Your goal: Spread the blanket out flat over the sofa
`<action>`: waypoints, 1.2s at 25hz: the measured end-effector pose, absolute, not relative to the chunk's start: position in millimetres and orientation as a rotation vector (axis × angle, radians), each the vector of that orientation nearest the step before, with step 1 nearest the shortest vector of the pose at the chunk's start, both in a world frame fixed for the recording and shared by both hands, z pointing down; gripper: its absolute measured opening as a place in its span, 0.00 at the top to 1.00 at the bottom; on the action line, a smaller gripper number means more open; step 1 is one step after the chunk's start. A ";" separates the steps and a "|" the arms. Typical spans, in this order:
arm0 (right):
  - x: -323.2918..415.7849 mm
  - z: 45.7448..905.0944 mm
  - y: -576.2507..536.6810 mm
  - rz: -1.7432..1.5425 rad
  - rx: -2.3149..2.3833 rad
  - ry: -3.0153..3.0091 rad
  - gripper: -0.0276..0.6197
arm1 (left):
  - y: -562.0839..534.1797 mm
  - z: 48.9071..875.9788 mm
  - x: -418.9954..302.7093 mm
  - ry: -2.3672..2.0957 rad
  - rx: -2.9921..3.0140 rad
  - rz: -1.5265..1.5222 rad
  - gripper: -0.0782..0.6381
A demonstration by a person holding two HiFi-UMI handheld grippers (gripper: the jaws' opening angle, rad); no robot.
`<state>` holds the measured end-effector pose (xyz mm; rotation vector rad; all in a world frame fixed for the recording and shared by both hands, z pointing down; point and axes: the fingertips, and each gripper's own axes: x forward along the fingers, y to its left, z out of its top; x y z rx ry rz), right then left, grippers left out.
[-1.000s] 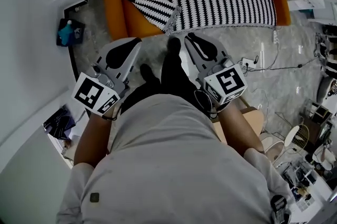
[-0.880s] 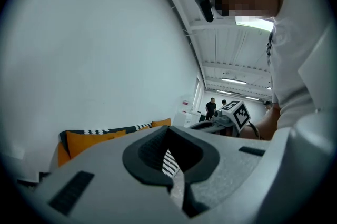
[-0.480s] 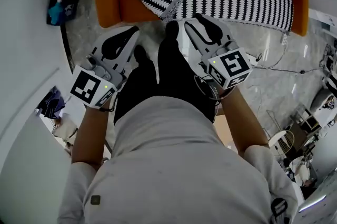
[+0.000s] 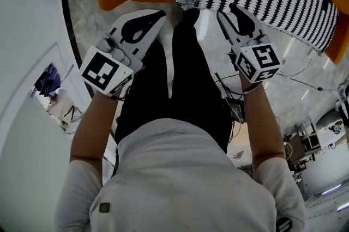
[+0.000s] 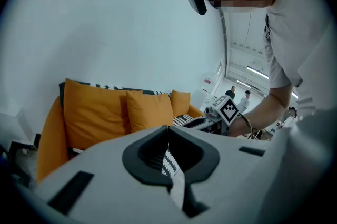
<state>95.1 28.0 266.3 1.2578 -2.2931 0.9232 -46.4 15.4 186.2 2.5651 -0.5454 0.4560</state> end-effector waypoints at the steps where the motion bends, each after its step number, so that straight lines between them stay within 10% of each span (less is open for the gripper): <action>1: 94.5 280.1 23.9 0.929 1.250 -2.286 0.71 | 14.2 200.3 -47.9 -0.546 2.552 0.460 0.88; 25: 125.0 640.9 -46.9 1.068 0.991 -1.981 0.71 | -34.9 447.2 -38.9 -0.563 2.339 0.579 0.88; 30: 123.1 653.4 -39.4 1.010 0.964 -1.953 0.89 | -38.8 454.0 -41.0 -0.579 2.319 0.552 0.88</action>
